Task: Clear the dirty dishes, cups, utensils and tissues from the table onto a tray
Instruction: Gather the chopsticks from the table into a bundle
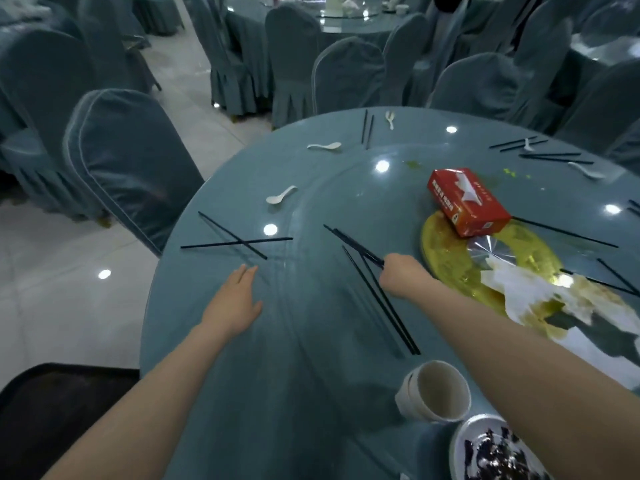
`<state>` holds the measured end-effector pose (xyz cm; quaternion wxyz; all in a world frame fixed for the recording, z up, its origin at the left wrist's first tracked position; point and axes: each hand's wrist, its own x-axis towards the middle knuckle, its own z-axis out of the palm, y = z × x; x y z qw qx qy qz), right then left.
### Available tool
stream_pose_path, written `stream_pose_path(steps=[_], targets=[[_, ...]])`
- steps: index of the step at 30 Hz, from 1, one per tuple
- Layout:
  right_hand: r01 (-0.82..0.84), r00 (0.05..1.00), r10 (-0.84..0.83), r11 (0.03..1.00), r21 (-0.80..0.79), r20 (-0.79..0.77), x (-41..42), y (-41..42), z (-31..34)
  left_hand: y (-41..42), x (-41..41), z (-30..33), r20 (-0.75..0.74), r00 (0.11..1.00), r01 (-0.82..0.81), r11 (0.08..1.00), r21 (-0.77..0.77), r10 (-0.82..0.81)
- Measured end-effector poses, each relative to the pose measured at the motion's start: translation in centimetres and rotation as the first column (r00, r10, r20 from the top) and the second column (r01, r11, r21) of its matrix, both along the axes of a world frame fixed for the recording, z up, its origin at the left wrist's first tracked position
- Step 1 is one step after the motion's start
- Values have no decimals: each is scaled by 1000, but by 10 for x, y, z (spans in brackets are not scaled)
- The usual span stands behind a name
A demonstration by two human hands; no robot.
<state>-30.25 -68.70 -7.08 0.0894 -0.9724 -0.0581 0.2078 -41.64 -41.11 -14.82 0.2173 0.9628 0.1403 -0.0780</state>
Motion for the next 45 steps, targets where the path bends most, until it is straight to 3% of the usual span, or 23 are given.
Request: stream_pose_path(steps=[8,15,20,24,31,35,40,45], targets=[[10,992,-10,1000,-5,-126,6,-31,-60,25,85,-12,-72,997,-5,956,292,27],[6,990,0,999,43,-138,13,-36,-83,32,137,-34,-154,985,142,853,503,-73],[6,987,4,998,59,-159,25,-36,-83,25,133,-52,12,999,34,834,551,-49],[15,983,-9,999,29,-181,25,-32,-84,17,124,-55,45,998,19,828,560,-53],[46,981,-34,997,59,-189,16,-27,-69,-2,103,-10,187,966,89,912,402,-177],[26,998,-21,996,90,-60,14,-33,-39,-14,83,22,329,928,95,966,239,-172],[-65,993,55,993,99,100,-1,-39,7,-41,44,72,419,908,-14,1000,-18,20],[-71,987,32,966,250,160,-40,-52,44,-93,-1,123,477,850,-65,943,-326,224]])
